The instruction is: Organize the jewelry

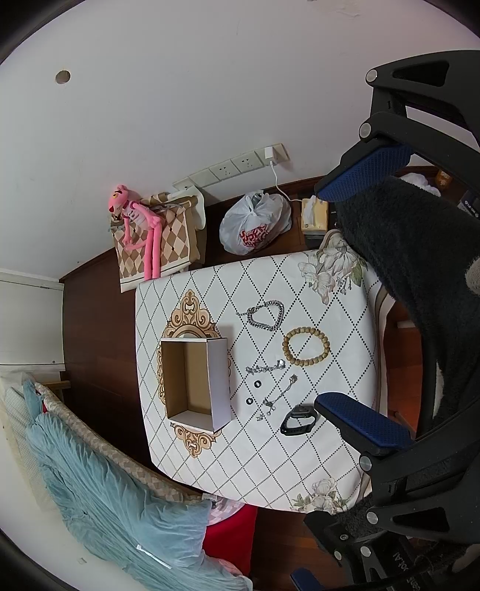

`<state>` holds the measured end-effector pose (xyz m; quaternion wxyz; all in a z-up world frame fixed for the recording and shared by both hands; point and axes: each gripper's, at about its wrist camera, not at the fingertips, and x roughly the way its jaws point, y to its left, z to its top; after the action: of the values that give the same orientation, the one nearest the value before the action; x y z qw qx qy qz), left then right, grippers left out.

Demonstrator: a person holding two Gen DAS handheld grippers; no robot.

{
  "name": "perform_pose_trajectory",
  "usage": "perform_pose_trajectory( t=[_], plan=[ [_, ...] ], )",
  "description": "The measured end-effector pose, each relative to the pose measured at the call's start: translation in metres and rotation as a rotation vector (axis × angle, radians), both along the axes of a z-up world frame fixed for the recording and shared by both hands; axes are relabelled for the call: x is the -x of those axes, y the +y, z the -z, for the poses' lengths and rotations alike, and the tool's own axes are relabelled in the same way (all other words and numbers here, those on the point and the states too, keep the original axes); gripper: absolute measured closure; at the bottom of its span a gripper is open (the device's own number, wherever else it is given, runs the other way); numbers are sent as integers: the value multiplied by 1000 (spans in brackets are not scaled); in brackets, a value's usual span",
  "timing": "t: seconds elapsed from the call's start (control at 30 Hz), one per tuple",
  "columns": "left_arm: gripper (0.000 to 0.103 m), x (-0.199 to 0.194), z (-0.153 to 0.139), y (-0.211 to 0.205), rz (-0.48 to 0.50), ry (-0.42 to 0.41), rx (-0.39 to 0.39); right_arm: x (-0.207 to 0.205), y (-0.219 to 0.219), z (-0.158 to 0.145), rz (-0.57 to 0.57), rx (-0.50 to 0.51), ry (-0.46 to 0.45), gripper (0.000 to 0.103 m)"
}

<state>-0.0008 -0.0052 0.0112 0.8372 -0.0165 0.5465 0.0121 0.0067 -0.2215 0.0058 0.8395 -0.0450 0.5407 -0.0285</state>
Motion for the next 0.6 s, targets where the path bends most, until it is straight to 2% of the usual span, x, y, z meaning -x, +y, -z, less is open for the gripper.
perform_pose_trajectory(
  t=[0.6],
  plan=[
    [0, 4, -5, -1, 4, -18, -3, 0, -4, -3, 2, 2, -7, 0]
  ],
)
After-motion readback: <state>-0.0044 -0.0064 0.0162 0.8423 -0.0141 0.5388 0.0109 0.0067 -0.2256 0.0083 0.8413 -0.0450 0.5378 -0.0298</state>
